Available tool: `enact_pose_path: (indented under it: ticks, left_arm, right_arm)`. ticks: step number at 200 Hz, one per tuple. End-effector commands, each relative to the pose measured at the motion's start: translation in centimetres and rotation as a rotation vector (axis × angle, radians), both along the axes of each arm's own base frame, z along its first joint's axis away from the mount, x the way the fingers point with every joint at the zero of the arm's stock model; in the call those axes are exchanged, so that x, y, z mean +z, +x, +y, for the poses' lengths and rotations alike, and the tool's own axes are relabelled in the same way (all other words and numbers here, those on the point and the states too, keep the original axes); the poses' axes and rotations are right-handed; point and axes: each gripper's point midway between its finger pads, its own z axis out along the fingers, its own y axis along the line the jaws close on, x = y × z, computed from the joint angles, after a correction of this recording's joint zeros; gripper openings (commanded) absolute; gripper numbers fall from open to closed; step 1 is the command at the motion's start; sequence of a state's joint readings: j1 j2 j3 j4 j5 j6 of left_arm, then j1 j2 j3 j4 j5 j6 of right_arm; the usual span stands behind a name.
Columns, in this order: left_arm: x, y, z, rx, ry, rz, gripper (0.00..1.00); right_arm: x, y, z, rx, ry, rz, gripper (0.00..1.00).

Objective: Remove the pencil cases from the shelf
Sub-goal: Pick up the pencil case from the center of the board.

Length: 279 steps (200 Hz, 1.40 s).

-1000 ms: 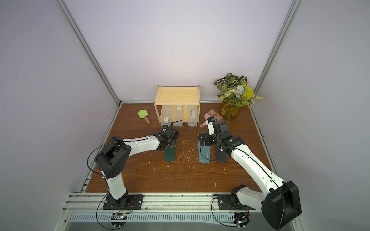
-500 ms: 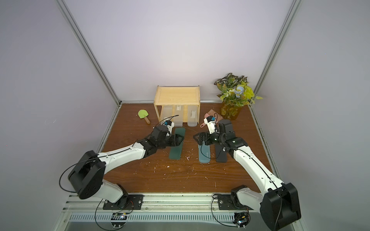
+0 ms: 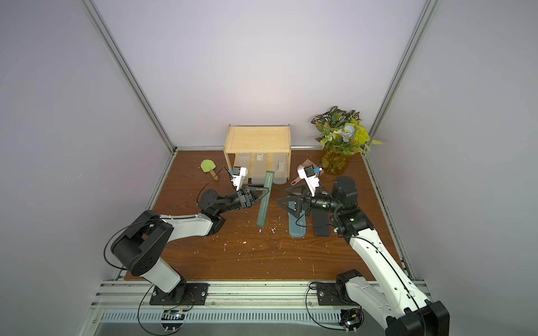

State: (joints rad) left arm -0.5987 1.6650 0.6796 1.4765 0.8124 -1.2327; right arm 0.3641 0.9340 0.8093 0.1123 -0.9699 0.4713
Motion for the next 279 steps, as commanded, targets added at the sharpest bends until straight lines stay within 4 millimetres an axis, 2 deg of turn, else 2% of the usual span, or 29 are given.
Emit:
enact_pose_path:
  ticks: [1, 17, 32, 63, 115, 167, 223, 244, 263, 279]
  left_arm:
    - [7.4, -4.9, 1.2, -0.131, -0.210, -0.282, 0.65]
    - [8.0, -5.3, 1.1, -0.144, -0.216, -0.304, 0.65]
    - [8.5, -5.6, 1.3, -0.146, -0.224, -0.317, 0.65]
    - [8.7, -6.1, 1.7, -0.142, -0.225, -0.332, 0.65]
    - [8.9, -6.4, 1.9, -0.137, -0.231, -0.339, 0.65]
    - [9.4, -6.7, 2.1, -0.139, -0.238, -0.352, 0.65]
    - [9.5, -7.0, 2.3, -0.136, -0.241, -0.354, 0.65]
    - [9.3, -7.0, 2.4, -0.132, -0.239, -0.349, 0.65]
    - [9.3, -6.9, 2.4, -0.127, -0.240, -0.348, 0.68]
    - [9.3, -6.9, 2.4, -0.123, -0.242, -0.348, 0.73]
  right_arm:
    - [-1.3, 0.1, 0.4, -0.039, -0.057, -0.057, 0.99]
    - [-2.8, 0.7, 0.5, -0.056, -0.056, -0.013, 0.99]
    - [-3.1, 1.3, 0.5, -0.084, -0.039, 0.005, 0.99]
    - [-1.8, 1.6, 1.2, -0.094, 0.030, 0.026, 0.99]
    - [0.5, -0.1, 3.2, 0.002, 0.152, 0.014, 0.99]
    - [-0.8, 0.1, 5.1, 0.025, 0.139, 0.034, 0.99]
    - [-1.6, 0.8, 5.7, 0.019, 0.145, 0.053, 0.99]
    - [-1.2, 0.8, 5.7, 0.019, 0.156, 0.047, 0.91]
    - [-0.9, 0.6, 5.7, 0.022, 0.159, 0.044, 0.76]
    - [-0.9, 0.7, 5.7, 0.019, 0.156, 0.047, 0.69]
